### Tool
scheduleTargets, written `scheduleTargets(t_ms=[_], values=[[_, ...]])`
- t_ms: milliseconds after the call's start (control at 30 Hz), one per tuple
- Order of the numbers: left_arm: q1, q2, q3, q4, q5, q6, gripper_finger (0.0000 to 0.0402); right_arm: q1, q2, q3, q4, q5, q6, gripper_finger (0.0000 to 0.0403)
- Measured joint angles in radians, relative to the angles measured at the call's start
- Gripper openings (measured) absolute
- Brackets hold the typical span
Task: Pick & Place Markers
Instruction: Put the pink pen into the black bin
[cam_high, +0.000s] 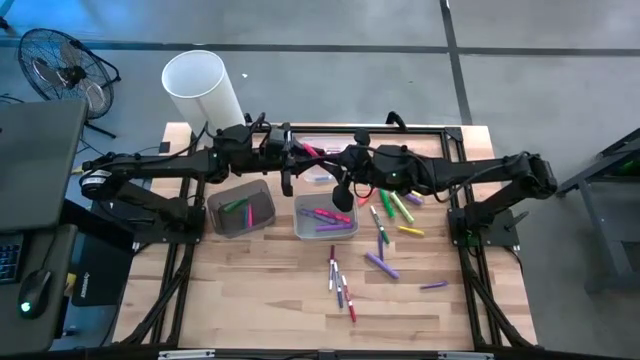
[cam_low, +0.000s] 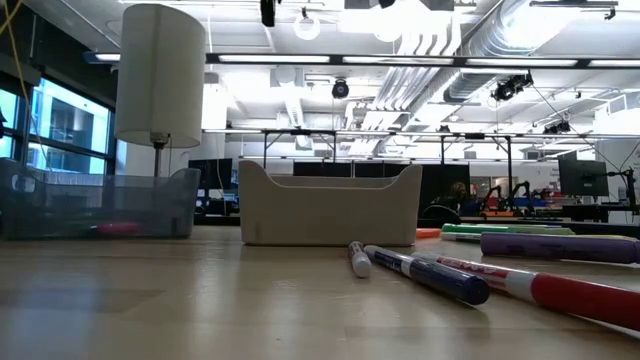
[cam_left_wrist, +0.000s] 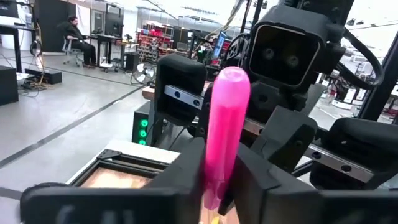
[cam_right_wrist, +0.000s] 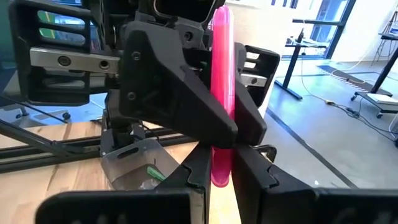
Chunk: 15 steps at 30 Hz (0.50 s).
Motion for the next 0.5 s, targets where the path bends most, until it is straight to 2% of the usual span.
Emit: scheduleTargets(t_ms=[33, 233, 367, 500], values=[[0.0, 0.0, 0.0, -0.001, 0.004, 0.0, 0.0038, 0.0, 0.0, 0.0, -0.001, 0.001, 0.0, 0.0034], [0.001, 0.0, 0.0, 0.0, 0.01, 0.004, 0.0038, 0.0, 0.0, 0.0, 0.0, 0.016, 0.0, 0.004], [0.001, 0.0, 0.0, -0.01, 0.01, -0.003, 0.0054, 0.001, 0.0, 0.0, -0.018, 0.019, 0.01, 0.0064], [0.001, -0.012, 0.0, -0.084, -0.04, 0.014, 0.0046, 0.0, -0.004, 0.0, -0.069, 0.037, 0.075, 0.0093]])
